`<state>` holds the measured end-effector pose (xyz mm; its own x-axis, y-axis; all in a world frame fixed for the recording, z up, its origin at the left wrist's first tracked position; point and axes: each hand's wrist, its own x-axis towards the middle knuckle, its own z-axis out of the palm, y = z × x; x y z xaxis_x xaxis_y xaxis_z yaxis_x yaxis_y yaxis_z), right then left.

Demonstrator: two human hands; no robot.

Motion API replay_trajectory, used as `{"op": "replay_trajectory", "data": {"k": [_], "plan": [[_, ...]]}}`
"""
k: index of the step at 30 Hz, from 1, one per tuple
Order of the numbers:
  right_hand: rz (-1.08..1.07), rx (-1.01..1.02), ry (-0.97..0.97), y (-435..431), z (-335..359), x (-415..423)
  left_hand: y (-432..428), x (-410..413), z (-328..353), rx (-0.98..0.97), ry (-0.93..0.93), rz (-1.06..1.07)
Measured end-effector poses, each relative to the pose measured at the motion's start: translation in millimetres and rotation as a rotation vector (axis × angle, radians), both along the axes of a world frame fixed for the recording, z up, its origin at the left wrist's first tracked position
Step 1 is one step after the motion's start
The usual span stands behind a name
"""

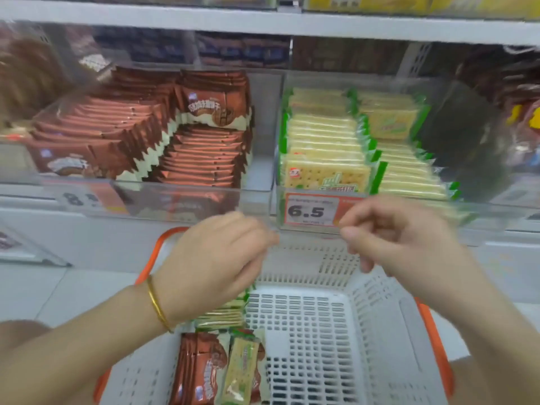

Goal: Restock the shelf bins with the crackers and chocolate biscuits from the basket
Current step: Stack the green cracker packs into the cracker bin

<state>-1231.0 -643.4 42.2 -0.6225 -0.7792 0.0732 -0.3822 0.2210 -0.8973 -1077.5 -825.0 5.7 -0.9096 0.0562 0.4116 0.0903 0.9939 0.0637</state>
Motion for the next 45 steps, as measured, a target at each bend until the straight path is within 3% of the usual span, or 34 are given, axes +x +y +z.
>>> {"op": "replay_trajectory", "data": {"k": [2, 4, 9, 15, 27, 29, 32, 37, 41, 45], "plan": [[0.205, 0.274, 0.052, -25.7, -48.3, 28.1, -23.2, 23.4, -32.5, -0.161, -0.267, 0.015], [0.319, 0.507, 0.162, -58.6, -112.9, 38.7, -44.4, 35.2, -53.9, -0.203, -0.516, 0.089], [0.384, 0.74, 0.344, -125.3, -242.7, 44.6, -67.5, 39.2, -71.8, -0.229, -0.876, 0.318], [0.484, 0.887, 0.517, -137.1, -306.5, 92.4, -75.1, 33.4, -82.4, -0.14, -0.92, 0.376], [0.476, 0.696, 0.534, -117.7, -325.3, 106.8, -68.1, 26.0, -77.8, -0.031, -0.902, 0.358], [0.471, 0.667, 0.626, -117.3, -322.9, 102.4, -67.3, 26.5, -78.9, -0.019, -0.922, 0.36], [0.463, 0.563, 0.488, -116.6, -301.0, 84.1, -69.4, 28.4, -78.7, -0.021, -0.967, 0.385], [0.244, 0.415, 0.019, -107.2, -214.4, 41.5, -68.4, 26.7, -77.3, 0.051, -0.982, 0.381], [0.042, 0.307, -0.383, -82.9, -156.0, 24.1, -51.7, 21.0, -76.1, 0.17, -0.767, 0.285], [-0.109, 0.185, -0.783, -56.4, -112.1, 26.8, -10.9, 15.0, -73.8, -0.05, -0.456, 0.133]]}}
